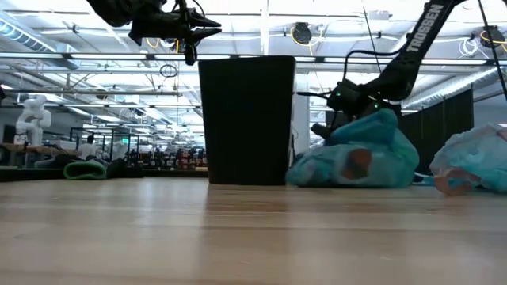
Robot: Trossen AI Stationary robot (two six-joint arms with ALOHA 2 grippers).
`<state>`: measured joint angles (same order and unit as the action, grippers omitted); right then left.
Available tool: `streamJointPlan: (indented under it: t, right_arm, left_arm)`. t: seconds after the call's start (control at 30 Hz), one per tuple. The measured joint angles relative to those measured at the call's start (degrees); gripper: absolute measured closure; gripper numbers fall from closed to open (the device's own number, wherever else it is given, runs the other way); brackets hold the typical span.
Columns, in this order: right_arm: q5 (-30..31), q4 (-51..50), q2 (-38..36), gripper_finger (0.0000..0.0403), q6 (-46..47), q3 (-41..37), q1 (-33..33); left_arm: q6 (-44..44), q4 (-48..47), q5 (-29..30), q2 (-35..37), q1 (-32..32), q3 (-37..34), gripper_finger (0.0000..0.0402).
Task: Place trash/remove bag and relplace
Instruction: Insert the light blue trash bag into the bin
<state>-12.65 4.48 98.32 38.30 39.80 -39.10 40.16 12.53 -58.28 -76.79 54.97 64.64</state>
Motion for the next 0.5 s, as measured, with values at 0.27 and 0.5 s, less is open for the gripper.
streamJointPlan:
  t: [0.27,0.5]
  right_arm:
    - [2.75,-7.17,-10.23,0.0403,-3.79,0.79,-0.78]
    - [2.17,-17.51,-23.7,0.0403,-3.21,0.82,-0.98]
  left_arm:
    - [-0.07,-2.01,-0.22,0.0,-1.51,0.0,0.0357]
    - [-0.45,-2.6,-0.39,0.0,-2.03,0.0,0.0357]
